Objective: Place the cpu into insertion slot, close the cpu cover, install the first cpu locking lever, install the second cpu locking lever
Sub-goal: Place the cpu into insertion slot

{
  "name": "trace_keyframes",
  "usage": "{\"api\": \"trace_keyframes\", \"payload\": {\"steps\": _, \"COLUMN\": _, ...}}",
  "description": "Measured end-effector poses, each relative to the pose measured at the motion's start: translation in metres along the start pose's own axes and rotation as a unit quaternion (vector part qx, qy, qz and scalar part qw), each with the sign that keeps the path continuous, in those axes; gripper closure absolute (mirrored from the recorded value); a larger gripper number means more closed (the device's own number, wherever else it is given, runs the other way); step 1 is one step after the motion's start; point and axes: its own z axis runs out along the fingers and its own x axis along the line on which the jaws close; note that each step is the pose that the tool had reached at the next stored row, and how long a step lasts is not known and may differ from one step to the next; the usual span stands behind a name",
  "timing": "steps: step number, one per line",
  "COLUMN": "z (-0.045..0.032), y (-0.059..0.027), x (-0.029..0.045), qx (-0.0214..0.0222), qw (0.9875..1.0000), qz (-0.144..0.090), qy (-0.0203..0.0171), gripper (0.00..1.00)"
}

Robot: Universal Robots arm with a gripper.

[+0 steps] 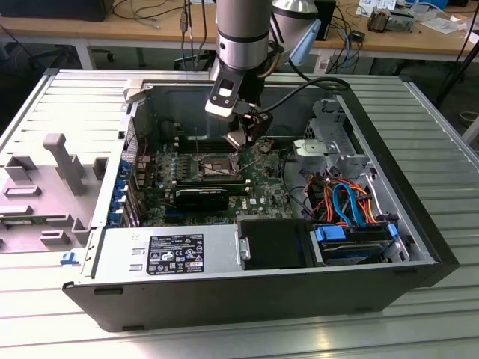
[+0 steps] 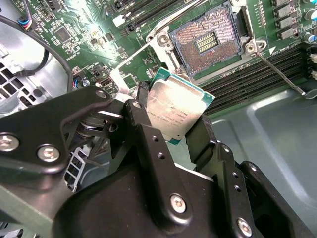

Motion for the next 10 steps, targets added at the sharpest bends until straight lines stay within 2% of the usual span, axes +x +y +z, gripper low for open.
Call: {"api": "trace_keyframes", "payload": {"steps": 10, "z": 0.0003, "y": 0.0000, "x": 0.0000, "qx": -0.0001, "qw": 1.0000, "qz": 0.007, "qy": -0.0006, "gripper": 0.45}}
